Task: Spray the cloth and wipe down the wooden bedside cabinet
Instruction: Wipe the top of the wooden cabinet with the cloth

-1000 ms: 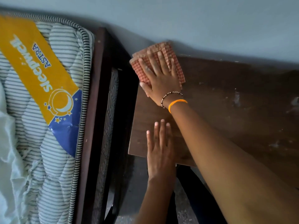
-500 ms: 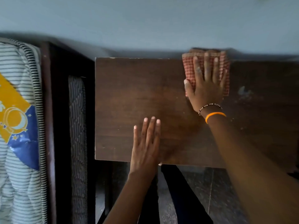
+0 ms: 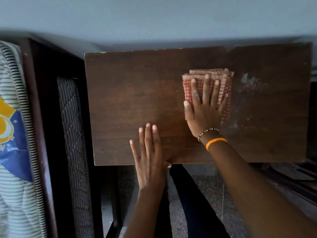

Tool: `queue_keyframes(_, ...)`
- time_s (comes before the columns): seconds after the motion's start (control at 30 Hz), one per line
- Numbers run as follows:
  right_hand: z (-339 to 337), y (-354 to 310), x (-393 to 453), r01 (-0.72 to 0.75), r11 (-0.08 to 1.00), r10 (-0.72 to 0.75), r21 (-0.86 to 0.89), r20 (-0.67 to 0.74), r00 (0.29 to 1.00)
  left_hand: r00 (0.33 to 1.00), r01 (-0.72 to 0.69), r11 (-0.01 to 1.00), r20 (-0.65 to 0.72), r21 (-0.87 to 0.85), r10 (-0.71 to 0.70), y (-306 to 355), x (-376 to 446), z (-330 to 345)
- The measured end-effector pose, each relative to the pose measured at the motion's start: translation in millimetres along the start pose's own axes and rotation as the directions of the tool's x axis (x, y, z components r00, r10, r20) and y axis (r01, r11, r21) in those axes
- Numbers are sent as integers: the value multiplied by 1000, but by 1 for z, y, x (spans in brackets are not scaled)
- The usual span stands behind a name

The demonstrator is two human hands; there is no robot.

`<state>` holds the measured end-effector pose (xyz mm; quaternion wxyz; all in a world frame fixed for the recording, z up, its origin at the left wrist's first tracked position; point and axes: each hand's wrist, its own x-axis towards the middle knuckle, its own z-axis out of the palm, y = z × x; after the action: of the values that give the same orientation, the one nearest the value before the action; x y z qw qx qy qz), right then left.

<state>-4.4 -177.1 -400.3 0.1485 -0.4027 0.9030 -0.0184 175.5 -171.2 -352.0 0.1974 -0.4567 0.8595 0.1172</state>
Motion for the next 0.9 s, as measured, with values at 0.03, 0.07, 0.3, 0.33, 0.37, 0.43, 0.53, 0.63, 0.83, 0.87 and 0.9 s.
queue_keyframes(0.03, 1, -12, 4, 44, 999, -44, 18, 7, 999, 999, 40, 999, 0, -34, -40, -5, -7, 4)
queue_keyframes(0.07, 1, -25, 9, 97, 995, -97, 28, 8, 995, 997, 74, 996, 2, -57, -74, -8, -15, 8)
queue_keyframes(0.3, 23, -101, -41, 489, 872, -490, 33, 91, 867, 980, 198, 976, 25, -95, -196, -27, -60, 25)
queue_keyframes(0.33, 26, -98, -54, 510, 860, -510, 22, 86, 856, 983, 185, 978, 19, -99, -184, -28, -65, 26)
queue_keyframes(0.37, 28, -92, -64, 521, 853, -521, 19, 80, 850, 986, 169, 980, 12, -101, -169, -28, -68, 26)
queue_keyframes(0.43, 30, -72, -78, 527, 850, -527, 20, 68, 847, 992, 126, 987, 2, -103, -126, -28, -73, 27)
queue_keyframes(0.53, 26, -34, -83, 495, 869, -493, -24, 59, 868, 999, 45, 996, -14, -83, -46, -26, -76, 28)
queue_keyframes(0.63, 19, 6, -82, 362, 931, -361, -47, 35, 932, 999, -3, 998, -41, -71, 0, -26, -77, 29)
queue_keyframes(0.83, 16, 62, -109, -39, 999, 40, -38, 14, 999, 997, -53, 998, -65, -38, 50, -42, -87, 38)
queue_keyframes(0.87, 16, 64, -118, -101, 995, 102, -24, 19, 995, 997, -62, 998, -57, -34, 60, -47, -91, 39)
queue_keyframes(0.9, 16, 63, -125, -157, 988, 157, -6, 27, 987, 996, -75, 997, -50, -32, 74, -51, -94, 40)
